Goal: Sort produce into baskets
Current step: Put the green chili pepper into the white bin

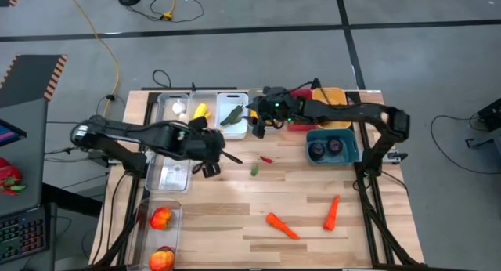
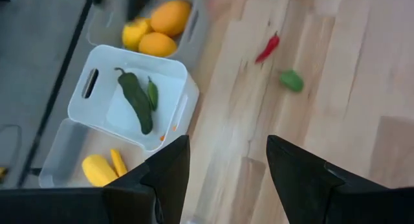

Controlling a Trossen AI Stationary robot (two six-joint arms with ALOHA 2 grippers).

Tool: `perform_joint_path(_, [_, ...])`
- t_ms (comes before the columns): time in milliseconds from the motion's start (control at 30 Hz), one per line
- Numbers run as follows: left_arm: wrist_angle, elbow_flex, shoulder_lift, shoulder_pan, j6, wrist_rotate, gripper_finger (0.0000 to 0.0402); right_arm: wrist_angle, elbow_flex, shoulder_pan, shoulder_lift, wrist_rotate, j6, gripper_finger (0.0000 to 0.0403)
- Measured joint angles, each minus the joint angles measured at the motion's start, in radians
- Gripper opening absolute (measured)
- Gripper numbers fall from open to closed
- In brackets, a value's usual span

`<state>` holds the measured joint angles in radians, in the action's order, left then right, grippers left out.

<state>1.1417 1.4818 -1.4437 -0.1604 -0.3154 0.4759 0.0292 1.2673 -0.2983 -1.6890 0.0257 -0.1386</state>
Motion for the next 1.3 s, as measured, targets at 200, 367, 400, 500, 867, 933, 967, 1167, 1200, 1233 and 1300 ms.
perform_joint_path(200, [-0.055,0.000,-0.116,0.001,0.070,0.000,0.0193,0.187,0.000,0.022,0.182,0.000,-0.095,0.0211])
perform_joint_path(367, [-0.154,0.000,-0.214,0.004,0.086,-0.017,0.0193,0.298,0.001,0.049,0.333,0.000,-0.095,0.0208])
perform_joint_path(400, [-0.176,0.000,-0.231,0.004,0.086,-0.022,0.0193,0.324,0.001,0.057,0.360,0.000,-0.095,0.0208])
perform_joint_path(500, [-0.234,0.000,-0.282,0.004,0.073,-0.026,0.0193,0.383,0.001,0.086,0.437,0.000,-0.068,0.0209])
perform_joint_path(867, [-0.374,0.000,-0.431,0.005,-0.121,-0.034,0.0193,0.563,0.001,0.239,0.563,0.000,0.072,0.0209])
perform_joint_path(933, [-0.404,0.000,-0.462,0.005,-0.151,-0.052,0.0193,0.594,0.001,0.273,0.562,0.000,0.096,0.0209])
perform_joint_path(967, [-0.419,0.000,-0.479,0.005,-0.162,-0.060,0.0193,0.608,0.001,0.289,0.559,0.000,0.108,0.0209])
perform_joint_path(1167, [-0.465,0.000,-0.564,0.006,-0.229,-0.072,0.0193,0.659,0.000,0.379,0.540,0.000,0.147,0.0209])
perform_joint_path(1200, [-0.469,0.000,-0.576,0.008,-0.240,-0.072,0.0193,0.668,0.000,0.393,0.535,0.000,0.147,0.0209])
perform_joint_path(1233, [-0.472,0.000,-0.589,0.010,-0.249,-0.071,0.0193,0.670,-0.001,0.406,0.528,0.000,0.147,0.0209])
perform_joint_path(1300, [-0.474,0.000,-0.612,0.016,-0.260,-0.071,0.0193,0.668,0.000,0.427,0.522,0.000,0.147,0.0209])
